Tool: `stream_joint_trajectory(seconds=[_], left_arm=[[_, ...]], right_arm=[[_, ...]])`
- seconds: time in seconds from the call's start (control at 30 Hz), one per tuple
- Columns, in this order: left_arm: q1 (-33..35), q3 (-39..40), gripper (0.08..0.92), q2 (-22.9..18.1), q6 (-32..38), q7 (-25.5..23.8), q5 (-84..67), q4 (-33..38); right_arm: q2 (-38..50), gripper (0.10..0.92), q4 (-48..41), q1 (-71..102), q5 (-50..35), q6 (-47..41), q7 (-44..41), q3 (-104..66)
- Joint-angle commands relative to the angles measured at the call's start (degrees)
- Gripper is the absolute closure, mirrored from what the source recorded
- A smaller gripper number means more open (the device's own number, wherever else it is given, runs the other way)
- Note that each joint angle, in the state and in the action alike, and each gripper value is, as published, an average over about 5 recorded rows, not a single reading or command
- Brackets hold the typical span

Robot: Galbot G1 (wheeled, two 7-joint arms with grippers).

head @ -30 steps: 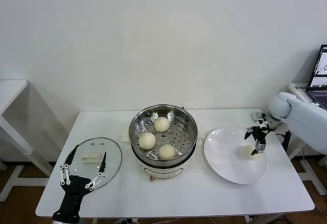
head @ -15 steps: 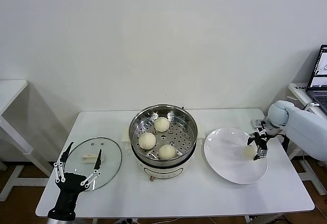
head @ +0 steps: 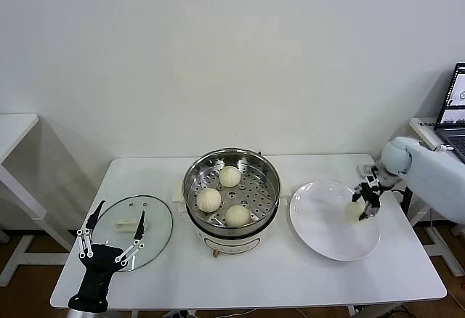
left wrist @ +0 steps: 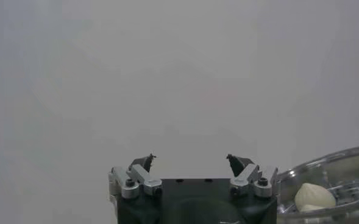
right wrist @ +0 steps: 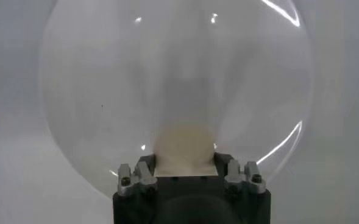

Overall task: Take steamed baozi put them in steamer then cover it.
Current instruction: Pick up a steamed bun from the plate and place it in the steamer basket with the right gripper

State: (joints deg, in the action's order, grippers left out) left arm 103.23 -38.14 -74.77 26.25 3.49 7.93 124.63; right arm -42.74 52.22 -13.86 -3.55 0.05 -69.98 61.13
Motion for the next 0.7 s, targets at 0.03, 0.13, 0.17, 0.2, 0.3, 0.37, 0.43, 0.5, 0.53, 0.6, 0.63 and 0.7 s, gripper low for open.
stream_joint_trajectory(seconds=[0.03, 0.13, 0.17, 0.2, 0.3, 0.37, 0.43, 0.5, 0.53, 0.6, 0.63, 0.7], left_arm=[[0.0, 0.5, 0.177, 0.1, -0.1, 0.0, 0.0, -0.1], [-0.1, 0.7, 0.177, 0.2, 0.0, 0.0, 0.0, -0.2], [-0.1, 0.8, 0.177, 0.2, 0.0, 0.0, 0.0, -0.2], [-0.1, 0.8, 0.177, 0.3, 0.0, 0.0, 0.0, -0.2], [-0.2, 1.0, 0.177, 0.4, -0.1, 0.1, 0.1, -0.1], [-0.2, 1.2, 0.177, 0.5, -0.1, 0.1, 0.1, 0.0], [-0.3, 1.3, 0.177, 0.5, -0.1, 0.2, 0.1, 0.0], [-0.3, 1.4, 0.177, 0.5, 0.0, 0.2, 0.2, 0.0], [-0.3, 1.4, 0.177, 0.5, 0.0, 0.2, 0.2, 0.0], [-0.3, 1.4, 0.177, 0.5, 0.1, 0.3, 0.3, -0.1], [-0.2, 1.3, 0.177, 0.5, 0.1, 0.3, 0.4, -0.1], [-0.2, 1.2, 0.177, 0.5, 0.2, 0.4, 0.4, -0.1]], right_arm=[[-4.0, 0.36, 7.5, -23.8, -10.7, -0.8, -14.1, 11.6], [-7.1, 0.356, 11.1, -30.9, -18.2, -2.8, -14.1, 17.3], [-8.2, 0.355, 12.2, -32.7, -20.5, -3.5, -13.9, 18.7], [-9.4, 0.355, 13.2, -34.1, -22.5, -4.1, -13.5, 19.8], [-12.7, 0.355, 15.5, -37.1, -27.5, -5.9, -12.2, 22.2], [-14.8, 0.355, 17.0, -38.3, -30.0, -7.0, -11.0, 23.3], [-16.9, 0.355, 18.2, -38.7, -31.8, -8.0, -9.5, 24.1], [-18.7, 0.355, 19.0, -38.3, -32.4, -8.7, -7.8, 24.8], [-19.5, 0.357, 19.2, -37.9, -32.5, -8.9, -7.0, 25.1], [-20.7, 0.36, 19.6, -36.6, -32.1, -9.2, -5.5, 25.5], [-21.3, 0.362, 19.7, -35.8, -31.7, -9.4, -4.7, 25.7], [-22.1, 0.365, 19.6, -34.2, -30.9, -9.7, -3.6, 25.9]])
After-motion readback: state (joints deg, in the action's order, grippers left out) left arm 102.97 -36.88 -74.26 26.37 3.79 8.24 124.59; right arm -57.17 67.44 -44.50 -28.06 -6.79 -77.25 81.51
